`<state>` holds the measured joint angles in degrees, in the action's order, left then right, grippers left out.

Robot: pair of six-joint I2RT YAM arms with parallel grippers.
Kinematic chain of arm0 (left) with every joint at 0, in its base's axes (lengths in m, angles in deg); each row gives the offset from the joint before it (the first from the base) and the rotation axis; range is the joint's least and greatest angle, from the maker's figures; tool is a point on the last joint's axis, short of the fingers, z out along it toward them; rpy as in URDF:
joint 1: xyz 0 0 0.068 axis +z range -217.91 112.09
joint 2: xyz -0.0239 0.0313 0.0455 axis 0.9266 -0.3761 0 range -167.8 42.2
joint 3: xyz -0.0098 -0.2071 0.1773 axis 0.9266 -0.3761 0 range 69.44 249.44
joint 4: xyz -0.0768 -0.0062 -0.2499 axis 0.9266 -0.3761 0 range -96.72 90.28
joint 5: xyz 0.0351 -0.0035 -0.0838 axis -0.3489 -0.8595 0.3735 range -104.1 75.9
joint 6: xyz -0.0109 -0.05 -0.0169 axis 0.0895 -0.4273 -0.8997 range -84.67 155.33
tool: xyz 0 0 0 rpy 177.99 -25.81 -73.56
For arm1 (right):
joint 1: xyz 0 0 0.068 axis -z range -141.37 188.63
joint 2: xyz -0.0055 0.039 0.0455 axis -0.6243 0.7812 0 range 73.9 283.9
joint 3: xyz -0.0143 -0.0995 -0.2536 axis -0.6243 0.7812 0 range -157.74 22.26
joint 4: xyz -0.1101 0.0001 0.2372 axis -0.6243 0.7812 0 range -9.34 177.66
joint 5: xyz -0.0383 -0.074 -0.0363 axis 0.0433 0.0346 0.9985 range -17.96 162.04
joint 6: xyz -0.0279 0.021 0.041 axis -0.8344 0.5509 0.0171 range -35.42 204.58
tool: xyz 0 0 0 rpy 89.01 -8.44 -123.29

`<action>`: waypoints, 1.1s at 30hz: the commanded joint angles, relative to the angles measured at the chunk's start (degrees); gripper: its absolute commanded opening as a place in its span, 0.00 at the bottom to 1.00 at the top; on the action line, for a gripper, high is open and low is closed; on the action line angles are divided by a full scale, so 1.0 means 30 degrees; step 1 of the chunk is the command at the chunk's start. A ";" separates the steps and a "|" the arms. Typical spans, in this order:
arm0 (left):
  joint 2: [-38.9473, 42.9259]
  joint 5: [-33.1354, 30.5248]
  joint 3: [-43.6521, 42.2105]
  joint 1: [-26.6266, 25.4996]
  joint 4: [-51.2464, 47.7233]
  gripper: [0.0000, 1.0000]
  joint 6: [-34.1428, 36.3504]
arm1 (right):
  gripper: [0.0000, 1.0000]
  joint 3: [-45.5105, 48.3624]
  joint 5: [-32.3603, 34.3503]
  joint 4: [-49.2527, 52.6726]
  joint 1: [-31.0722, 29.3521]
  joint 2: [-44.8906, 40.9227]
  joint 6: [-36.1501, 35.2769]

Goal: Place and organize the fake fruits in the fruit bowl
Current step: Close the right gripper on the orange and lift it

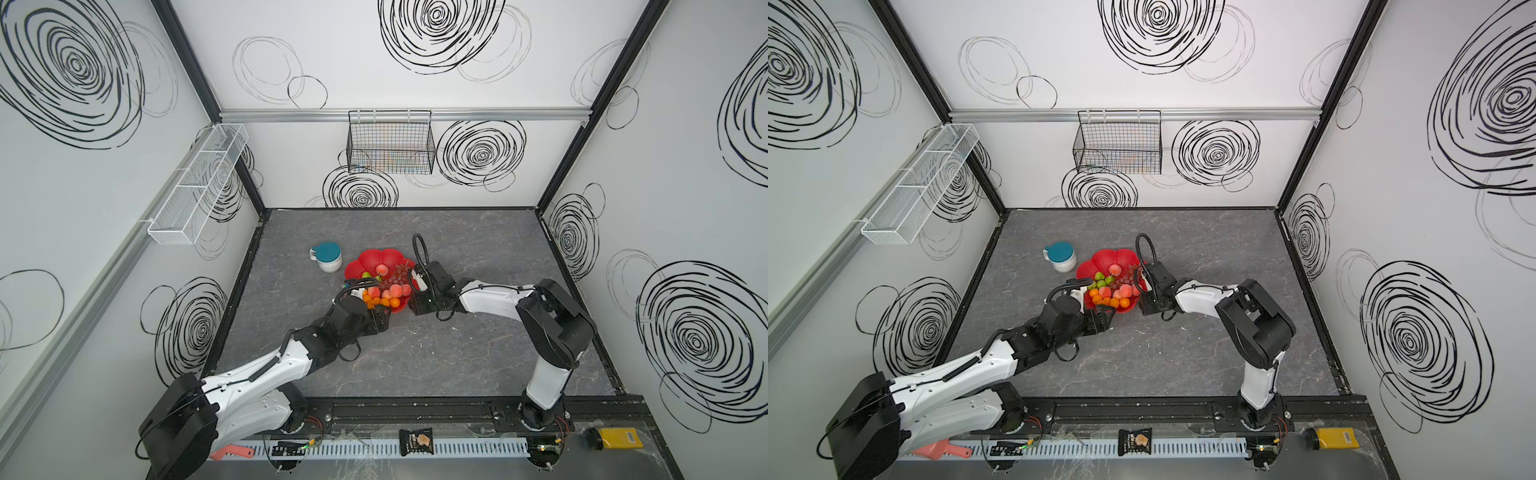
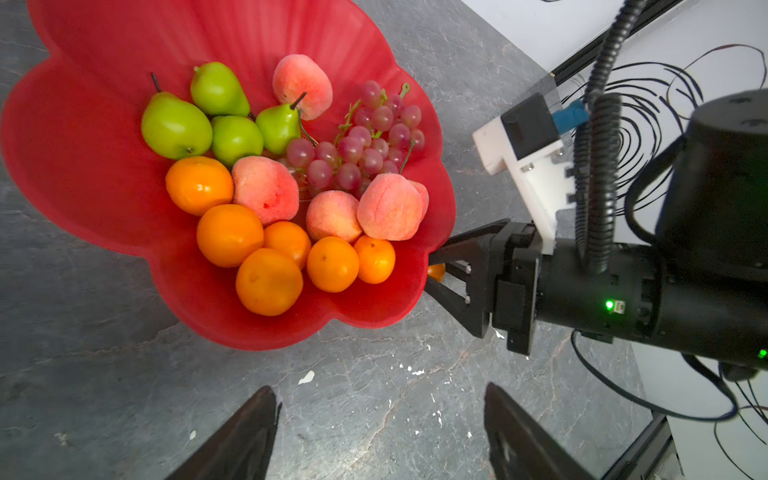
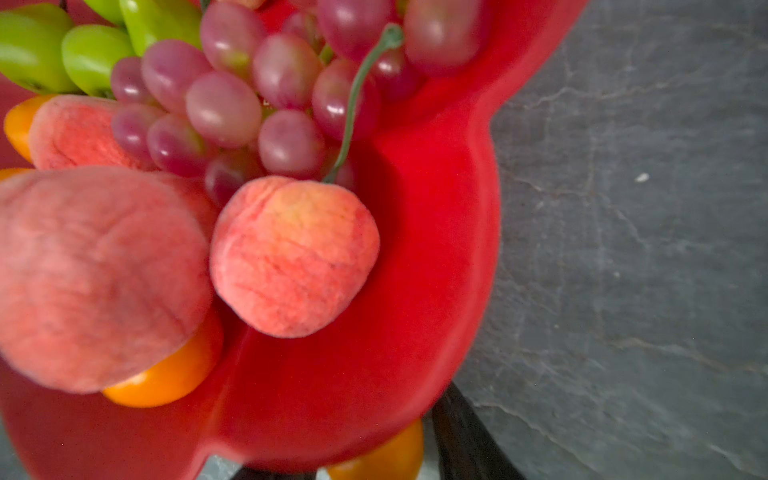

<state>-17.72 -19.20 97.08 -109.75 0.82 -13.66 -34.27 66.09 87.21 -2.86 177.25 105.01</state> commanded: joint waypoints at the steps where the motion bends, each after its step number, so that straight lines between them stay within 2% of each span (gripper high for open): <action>1: 0.0421 0.0085 -0.0206 0.0237 0.0109 0.81 -0.0105 | 0.46 -0.0474 -0.0132 -0.0234 -0.0055 0.0237 -0.0121; 8: 0.0667 0.0235 -0.0445 0.0497 0.0027 0.81 -0.0108 | 0.43 -0.0291 -0.0076 0.0066 -0.0113 -0.0257 -0.0068; 21: 0.0092 0.0368 0.0252 0.0382 -0.0091 0.83 0.0803 | 0.41 0.0940 0.0196 0.1261 -0.0258 -0.3791 0.0679; 27: 0.0521 0.0844 0.0280 0.1367 -0.0092 0.83 0.0840 | 0.41 0.0447 0.0520 0.2049 -0.0836 -0.5197 0.0721; 33: 0.1137 0.1666 0.0196 0.2829 -0.0505 0.83 0.1092 | 0.42 -0.1519 0.0636 0.2416 -0.1901 -0.4319 0.0721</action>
<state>-15.71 -15.62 96.23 -102.76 -0.14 -11.47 -35.32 67.20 92.96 -7.21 163.04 106.84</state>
